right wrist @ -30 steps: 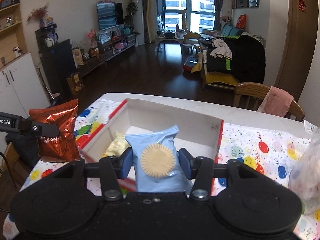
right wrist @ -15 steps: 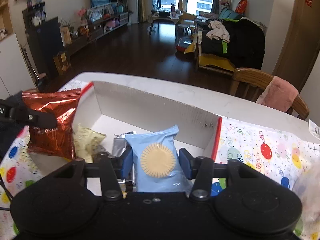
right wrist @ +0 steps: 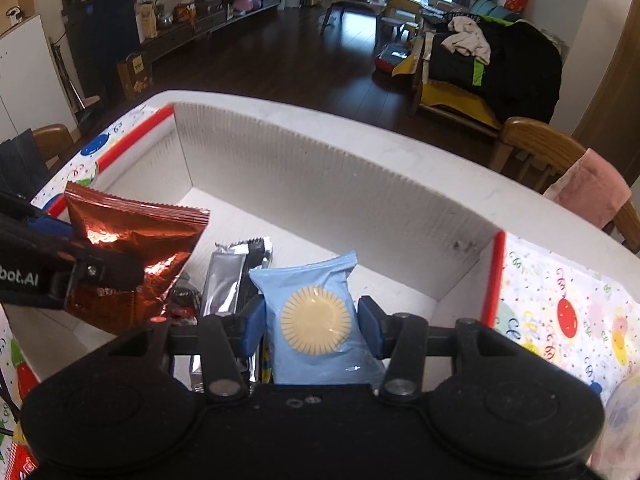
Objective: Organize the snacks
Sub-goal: 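Open both grippers to release the packets into the box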
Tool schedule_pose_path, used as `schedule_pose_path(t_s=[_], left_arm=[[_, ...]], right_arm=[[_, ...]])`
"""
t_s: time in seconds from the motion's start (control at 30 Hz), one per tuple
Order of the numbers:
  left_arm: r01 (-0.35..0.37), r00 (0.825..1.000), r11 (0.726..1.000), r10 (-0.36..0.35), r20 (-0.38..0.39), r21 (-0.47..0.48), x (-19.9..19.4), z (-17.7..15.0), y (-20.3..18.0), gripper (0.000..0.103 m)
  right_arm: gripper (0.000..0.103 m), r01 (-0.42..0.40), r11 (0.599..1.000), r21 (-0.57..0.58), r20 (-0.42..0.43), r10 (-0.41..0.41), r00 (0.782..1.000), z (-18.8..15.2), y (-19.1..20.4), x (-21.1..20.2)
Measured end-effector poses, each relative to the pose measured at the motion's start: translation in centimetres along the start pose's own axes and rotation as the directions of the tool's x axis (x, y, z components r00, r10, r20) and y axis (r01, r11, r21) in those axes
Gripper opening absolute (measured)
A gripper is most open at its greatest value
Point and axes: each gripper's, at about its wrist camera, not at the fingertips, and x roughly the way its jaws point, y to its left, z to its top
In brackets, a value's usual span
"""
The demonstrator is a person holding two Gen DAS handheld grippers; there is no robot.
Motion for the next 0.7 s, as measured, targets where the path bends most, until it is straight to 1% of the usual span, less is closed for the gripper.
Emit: schedule_pose_path(t_s=[0.27,0.5,0.53,0.57,0.63,0.7], left_arm=[[-0.011,0.999,1.0,0.012,-0.03,0.023,1.2,-0.2,-0.4,0.033],[-0.007,1.0,1.0,0.008,-0.024,0.017,1.0,-0.3,-0.3,0.035],[-0.001,1.0,1.0,0.002,-0.019,0.014,0.8,-0.4,-0.2,0.038],[0.003,1.0,1.0,-0.003,-0.011,0.011,0.6,-0.5,-0.1,0.044],[0.003,1.0,1.0,-0.003,0.006,0.003,0.0,-0.7,0.1,0.052],[0.019,1.0,1.0,-0.019,0.022,-0.002,-0.7,-1.0,0.4,0.052]], right_arm=[[0.048,-0.008,1.0,0.013,-0.038,0.008,0.999,0.1,-0.1,1.3],[0.05,-0.019,1.0,0.022,-0.032,0.02,0.999,-0.1,-0.1,0.7],[0.052,-0.024,0.999,0.023,-0.029,0.025,0.999,-0.1,0.0,0.4],[0.053,-0.031,0.999,0.023,-0.025,0.031,0.999,-0.2,0.0,0.1],[0.057,-0.031,0.999,0.025,-0.012,0.032,0.999,-0.3,0.1,-0.7],[0.058,-0.04,0.999,0.029,0.001,0.04,0.999,-0.4,0.1,-1.6]])
